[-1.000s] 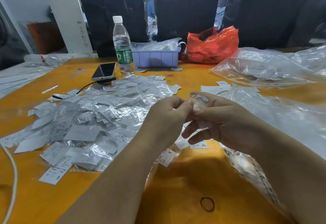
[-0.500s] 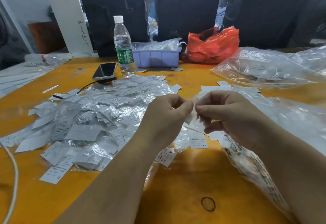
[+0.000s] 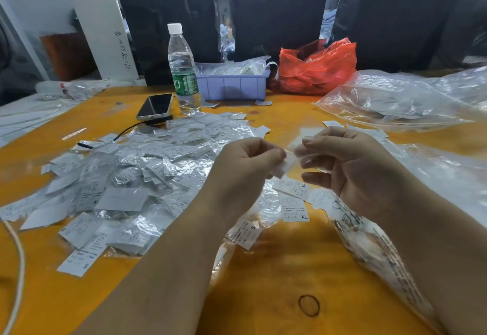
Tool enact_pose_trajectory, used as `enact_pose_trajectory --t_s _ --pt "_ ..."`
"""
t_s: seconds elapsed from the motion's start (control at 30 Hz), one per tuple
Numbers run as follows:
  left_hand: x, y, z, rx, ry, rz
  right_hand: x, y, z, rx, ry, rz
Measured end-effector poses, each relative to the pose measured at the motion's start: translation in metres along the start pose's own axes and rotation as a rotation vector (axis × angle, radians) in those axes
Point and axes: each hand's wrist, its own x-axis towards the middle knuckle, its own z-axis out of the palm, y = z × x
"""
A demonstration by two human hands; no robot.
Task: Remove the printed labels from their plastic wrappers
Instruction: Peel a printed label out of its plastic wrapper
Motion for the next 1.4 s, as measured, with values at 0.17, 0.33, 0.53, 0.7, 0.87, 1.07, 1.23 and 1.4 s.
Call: enact_pose_trajectory --t_s 0.17,0.33,0.53,0.7,0.87,1.07,1.23,1.4 --pt "0.0016 0.0011 -0.0025 -0.112 0.077 -0.059 -0.0003 -0.0006 -0.0012 -0.160 -0.103 0.054" --pt "-0.0015 0.0016 0.0004 0.095 0.042 0.058 -0.0023 0.0012 0.0015 -0.316 -0.160 0.061" --pt "-0.0011 0.0005 -0.0004 0.102 0.056 0.054 -0.0023 0.0028 -0.0007 -0.350 -0.170 0.031" --pt "-0.0009 -0.0013 -0.0019 0.052 0.079 0.077 -0.0014 0.0027 0.0001 -0.353 -0.151 -0.003" --pt "0.0001 -0.0007 -0.0024 -0.101 0.116 0.050 -0.0013 0.0037 0.0012 -0.330 -0.121 -0.016" --pt "0.0037 -0.0011 -0.0021 -0.243 0.232 0.030 -0.0024 0.0035 0.0021 -0.338 -0.103 -0.011" --pt "0.0063 -0.0024 -0.0028 -0.325 0.270 -0.018 -0.0015 0.0055 0.0028 -0.239 -0.092 -0.014" --pt "0.0060 -0.0013 -0.0023 -0.292 0.281 -0.089 -0.0019 0.0077 0.0027 -0.267 -0.127 -0.006"
